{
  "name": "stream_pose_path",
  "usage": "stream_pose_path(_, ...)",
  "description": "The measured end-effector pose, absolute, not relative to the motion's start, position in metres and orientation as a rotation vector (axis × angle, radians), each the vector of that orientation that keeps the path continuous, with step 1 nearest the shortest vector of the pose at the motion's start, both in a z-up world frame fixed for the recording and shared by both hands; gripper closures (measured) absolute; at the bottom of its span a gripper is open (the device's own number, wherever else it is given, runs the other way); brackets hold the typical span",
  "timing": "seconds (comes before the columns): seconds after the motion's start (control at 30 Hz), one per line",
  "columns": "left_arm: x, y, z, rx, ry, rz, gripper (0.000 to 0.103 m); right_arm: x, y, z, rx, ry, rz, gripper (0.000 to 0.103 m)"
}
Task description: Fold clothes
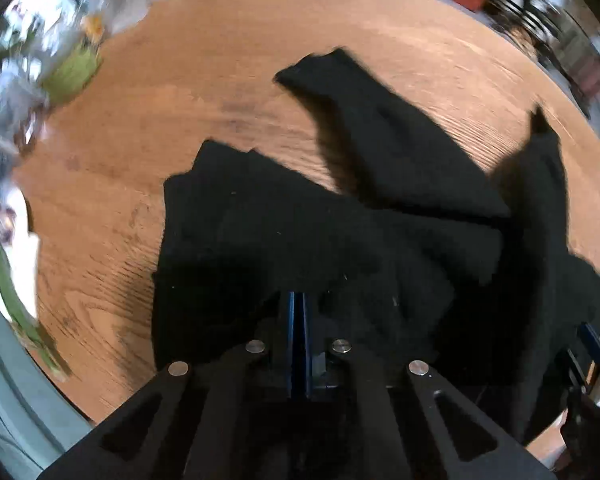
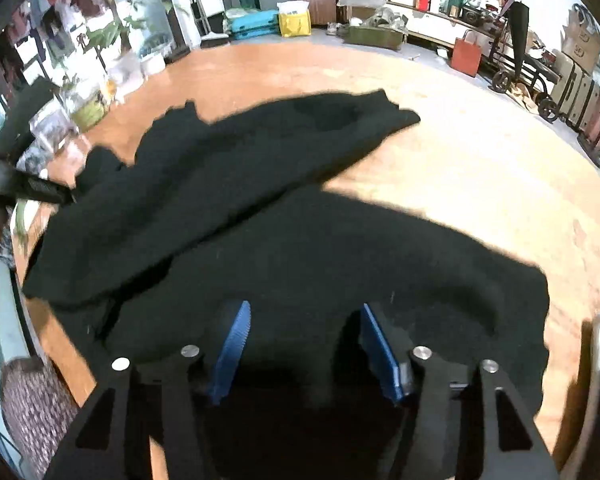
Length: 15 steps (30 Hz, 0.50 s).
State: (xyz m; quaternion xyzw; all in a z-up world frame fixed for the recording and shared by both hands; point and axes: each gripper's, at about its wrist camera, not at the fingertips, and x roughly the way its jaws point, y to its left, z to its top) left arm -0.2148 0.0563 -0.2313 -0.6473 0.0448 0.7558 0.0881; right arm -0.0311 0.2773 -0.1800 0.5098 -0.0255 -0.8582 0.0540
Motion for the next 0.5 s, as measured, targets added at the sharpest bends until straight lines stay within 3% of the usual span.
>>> stream_pose_path(0.1, -0.218, 0.029, -0.233, -1.93, 0.006, 2.265, 0.099, -0.056, 0.267, -0.184, 1.501, -0.072, -2.583, 0.044)
stream_pose_path(0.2, -0.212, -0.001, -0.237, -1.913, -0.07, 2.299, 0.1, -0.083, 0.261, -0.205, 1.587, 0.067, -2.63, 0.047)
stream_pose_path(0.27, -0.205, -0.016, -0.238, -1.912, -0.138, 2.298, 0.1, -0.089, 0.265, -0.209, 1.592, 0.074, -2.645, 0.043)
stream_pose_path(0.5, -0.181, -0.038, -0.239, -1.895, -0.227, 2.297, 0.099, -0.072, 0.28, -0.205, 1.585, 0.09, -2.709, 0.043)
